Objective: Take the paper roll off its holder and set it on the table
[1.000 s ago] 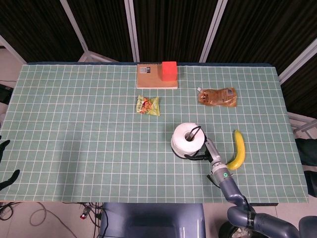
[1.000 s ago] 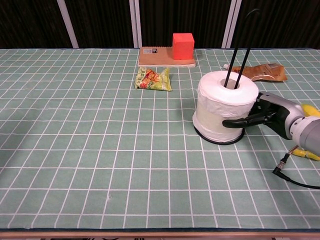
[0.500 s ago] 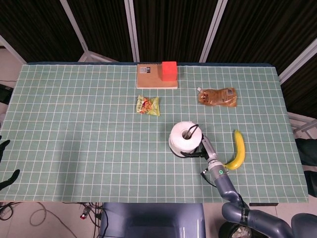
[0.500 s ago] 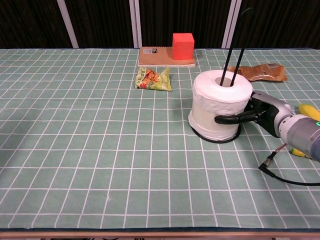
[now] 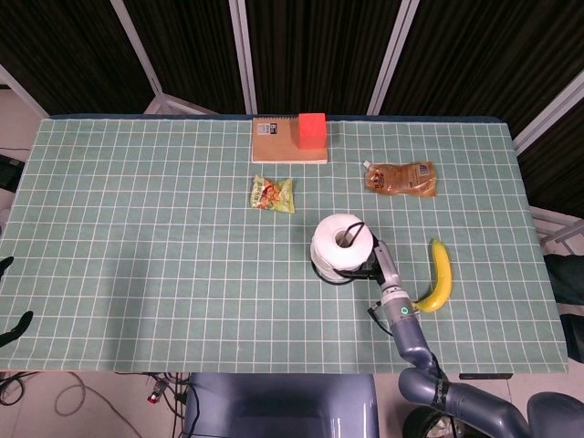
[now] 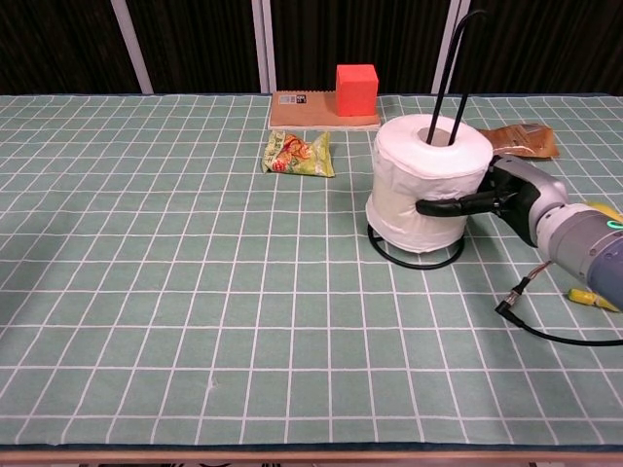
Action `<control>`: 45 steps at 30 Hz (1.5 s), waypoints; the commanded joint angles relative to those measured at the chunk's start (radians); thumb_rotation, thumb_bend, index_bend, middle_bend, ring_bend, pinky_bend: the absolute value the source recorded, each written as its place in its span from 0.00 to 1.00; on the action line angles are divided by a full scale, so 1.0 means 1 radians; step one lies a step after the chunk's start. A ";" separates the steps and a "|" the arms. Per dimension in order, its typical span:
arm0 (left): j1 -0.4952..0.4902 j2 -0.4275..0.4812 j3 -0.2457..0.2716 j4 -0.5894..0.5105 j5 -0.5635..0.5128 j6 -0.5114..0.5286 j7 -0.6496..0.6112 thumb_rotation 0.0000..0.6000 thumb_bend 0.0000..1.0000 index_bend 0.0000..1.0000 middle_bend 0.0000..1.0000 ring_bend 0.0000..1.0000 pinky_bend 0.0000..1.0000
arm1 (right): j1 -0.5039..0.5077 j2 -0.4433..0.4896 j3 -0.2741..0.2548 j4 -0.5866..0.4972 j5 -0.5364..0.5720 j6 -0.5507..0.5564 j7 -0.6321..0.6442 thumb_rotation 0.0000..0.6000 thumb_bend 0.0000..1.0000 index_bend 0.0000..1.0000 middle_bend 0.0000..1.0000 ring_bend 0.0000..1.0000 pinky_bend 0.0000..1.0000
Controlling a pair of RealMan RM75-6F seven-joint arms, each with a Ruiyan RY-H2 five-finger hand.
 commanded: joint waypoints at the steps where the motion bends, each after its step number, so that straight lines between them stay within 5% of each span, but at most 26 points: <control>1: 0.000 0.000 0.001 0.000 0.002 0.001 0.000 1.00 0.22 0.12 0.00 0.00 0.03 | -0.004 0.020 0.010 -0.031 -0.002 0.007 -0.003 1.00 0.00 0.32 0.26 0.30 0.07; 7: 0.002 0.001 0.000 -0.002 0.001 0.004 -0.001 1.00 0.22 0.12 0.00 0.00 0.03 | -0.007 0.101 0.032 -0.136 -0.018 0.013 -0.030 1.00 0.00 0.34 0.26 0.29 0.07; 13: 0.004 0.000 -0.001 -0.003 0.002 0.010 0.000 1.00 0.22 0.12 0.00 0.00 0.03 | -0.025 0.298 0.064 -0.358 -0.026 -0.020 -0.074 1.00 0.00 0.34 0.26 0.29 0.07; 23: 0.005 -0.006 0.007 -0.009 0.017 0.013 0.018 1.00 0.22 0.12 0.00 0.00 0.03 | -0.023 0.580 0.207 -0.643 0.089 -0.045 -0.157 1.00 0.00 0.34 0.26 0.29 0.07; 36: 0.009 -0.001 0.005 -0.009 0.016 0.018 0.006 1.00 0.22 0.12 0.00 0.00 0.03 | -0.059 0.899 0.416 -0.755 0.328 -0.050 -0.162 1.00 0.00 0.34 0.26 0.27 0.07; 45: 0.007 -0.007 0.008 -0.011 0.020 0.017 0.022 1.00 0.22 0.12 0.00 0.00 0.03 | -0.164 0.982 0.363 -0.697 0.281 -0.118 -0.079 1.00 0.00 0.33 0.25 0.22 0.06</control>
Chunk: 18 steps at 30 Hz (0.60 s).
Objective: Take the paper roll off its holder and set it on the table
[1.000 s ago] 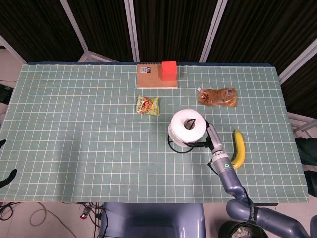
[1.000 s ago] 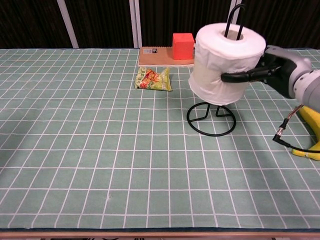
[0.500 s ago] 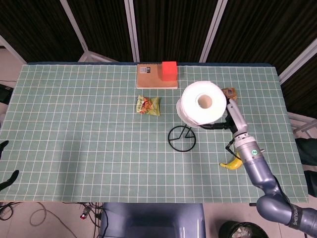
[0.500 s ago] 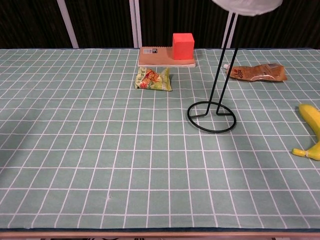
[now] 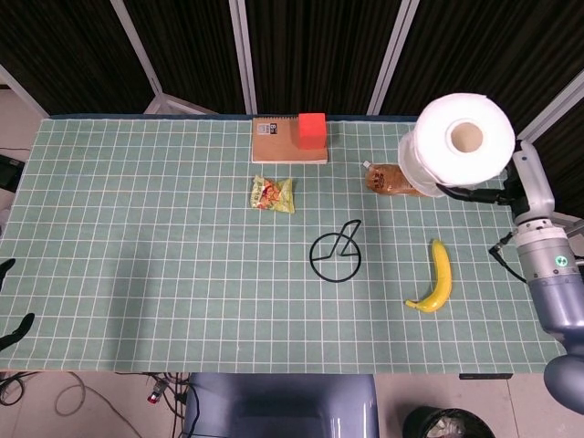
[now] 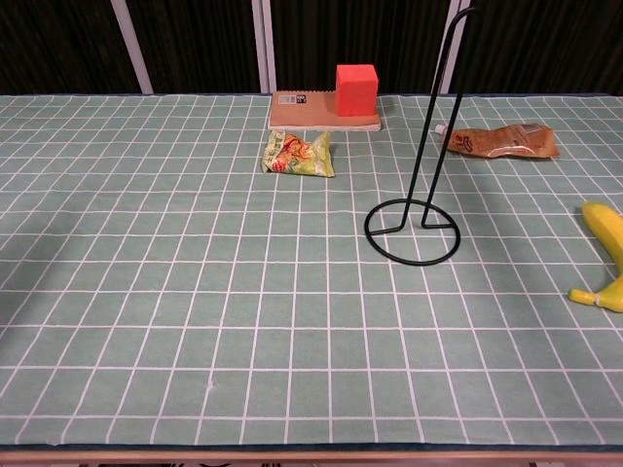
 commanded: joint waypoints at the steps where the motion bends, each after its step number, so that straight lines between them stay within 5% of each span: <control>1: 0.000 -0.002 0.001 -0.001 0.001 0.000 0.004 1.00 0.22 0.12 0.00 0.00 0.03 | -0.040 -0.006 -0.046 0.035 -0.050 -0.031 0.050 1.00 0.00 0.33 0.25 0.21 0.06; 18: -0.002 -0.006 -0.002 0.000 -0.005 -0.005 0.012 1.00 0.22 0.12 0.00 0.00 0.03 | -0.238 -0.206 -0.361 0.170 -0.533 0.135 0.287 1.00 0.00 0.33 0.25 0.19 0.05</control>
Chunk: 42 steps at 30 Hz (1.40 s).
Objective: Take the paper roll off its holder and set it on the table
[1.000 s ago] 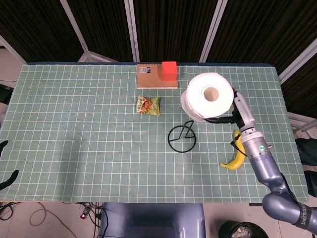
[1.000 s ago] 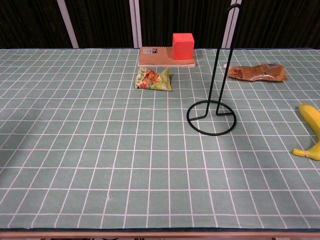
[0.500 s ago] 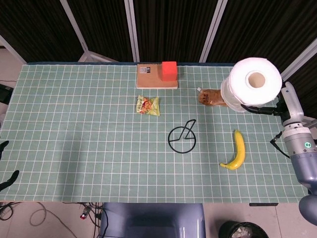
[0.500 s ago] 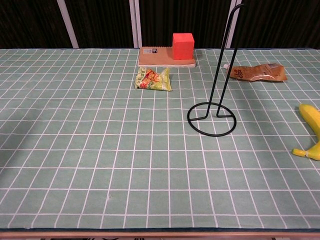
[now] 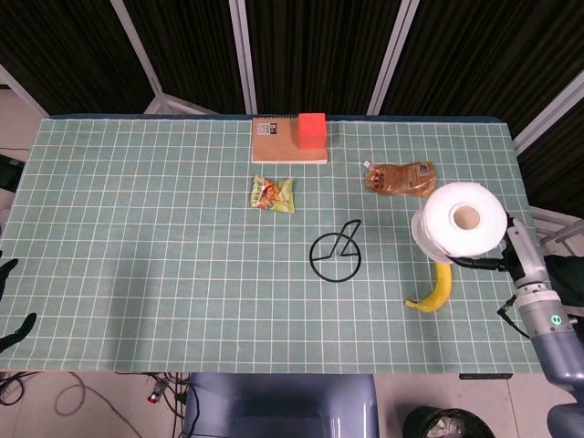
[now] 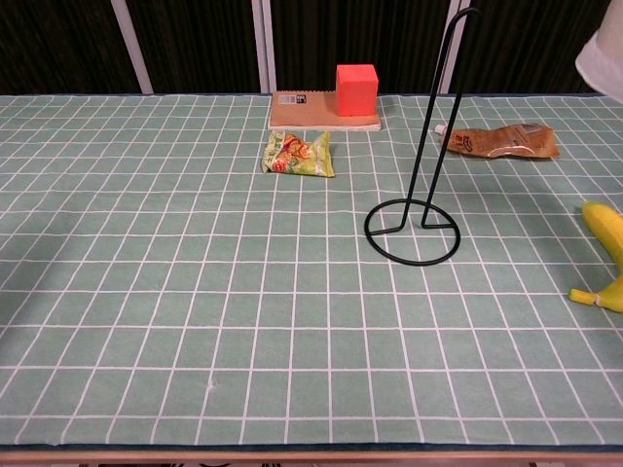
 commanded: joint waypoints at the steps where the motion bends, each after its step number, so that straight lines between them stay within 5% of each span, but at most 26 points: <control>1: 0.000 0.000 0.000 0.000 0.000 0.001 0.000 1.00 0.22 0.12 0.00 0.00 0.03 | -0.050 -0.048 -0.091 0.037 -0.088 0.046 0.057 1.00 0.00 0.33 0.25 0.19 0.05; 11: 0.000 0.000 0.000 0.000 0.001 0.000 0.001 1.00 0.22 0.12 0.00 0.00 0.03 | -0.081 -0.154 -0.286 0.085 -0.280 0.091 0.154 1.00 0.00 0.33 0.25 0.19 0.05; 20: 0.002 0.006 -0.004 0.003 -0.004 0.004 -0.017 1.00 0.22 0.12 0.00 0.00 0.03 | -0.023 -0.291 -0.360 0.102 -0.297 0.070 0.113 1.00 0.00 0.31 0.24 0.19 0.05; 29: 0.001 0.007 -0.003 0.004 -0.002 0.000 -0.019 1.00 0.22 0.12 0.00 0.00 0.03 | 0.055 -0.398 -0.369 0.092 -0.236 0.014 0.023 1.00 0.00 0.30 0.24 0.19 0.05; 42: 0.000 0.009 -0.005 0.005 -0.007 -0.004 -0.026 1.00 0.22 0.12 0.00 0.00 0.03 | 0.174 -0.586 -0.274 0.176 -0.073 -0.020 -0.126 1.00 0.00 0.28 0.23 0.17 0.04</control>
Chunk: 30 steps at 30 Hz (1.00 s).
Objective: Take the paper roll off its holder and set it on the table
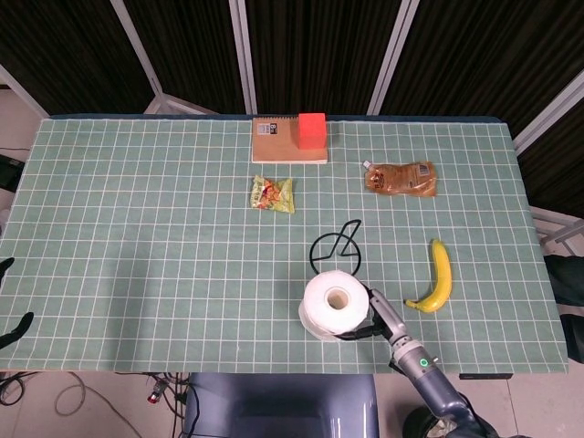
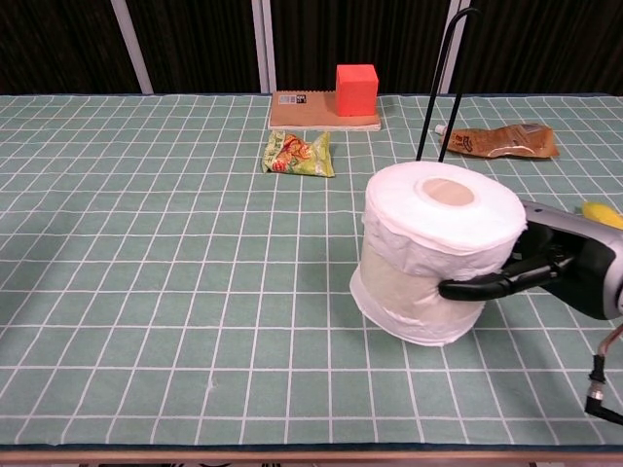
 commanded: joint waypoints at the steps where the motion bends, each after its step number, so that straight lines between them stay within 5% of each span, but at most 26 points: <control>1: 0.000 0.001 0.000 0.000 -0.001 -0.001 -0.002 1.00 0.22 0.12 0.00 0.00 0.03 | 0.026 -0.052 0.022 0.037 0.034 0.004 -0.044 1.00 0.00 0.28 0.23 0.16 0.04; 12: 0.000 0.004 -0.001 0.001 -0.003 -0.001 -0.009 1.00 0.22 0.12 0.00 0.00 0.03 | 0.036 -0.118 0.002 0.091 0.044 0.036 -0.077 1.00 0.00 0.26 0.21 0.15 0.02; 17: 0.000 0.003 -0.001 0.000 -0.003 -0.001 -0.004 1.00 0.22 0.12 0.00 0.00 0.03 | 0.038 -0.138 -0.026 0.124 0.004 0.056 -0.086 1.00 0.00 0.18 0.11 0.06 0.00; 22: -0.001 0.002 0.001 -0.001 -0.002 -0.004 0.001 1.00 0.22 0.12 0.00 0.00 0.03 | 0.055 -0.116 -0.059 0.116 -0.019 0.018 -0.066 1.00 0.00 0.00 0.00 0.00 0.00; 30: -0.001 0.000 0.000 0.000 -0.004 -0.003 0.004 1.00 0.22 0.12 0.00 0.00 0.03 | 0.069 -0.048 -0.075 0.077 -0.061 0.013 -0.013 1.00 0.00 0.00 0.00 0.00 0.00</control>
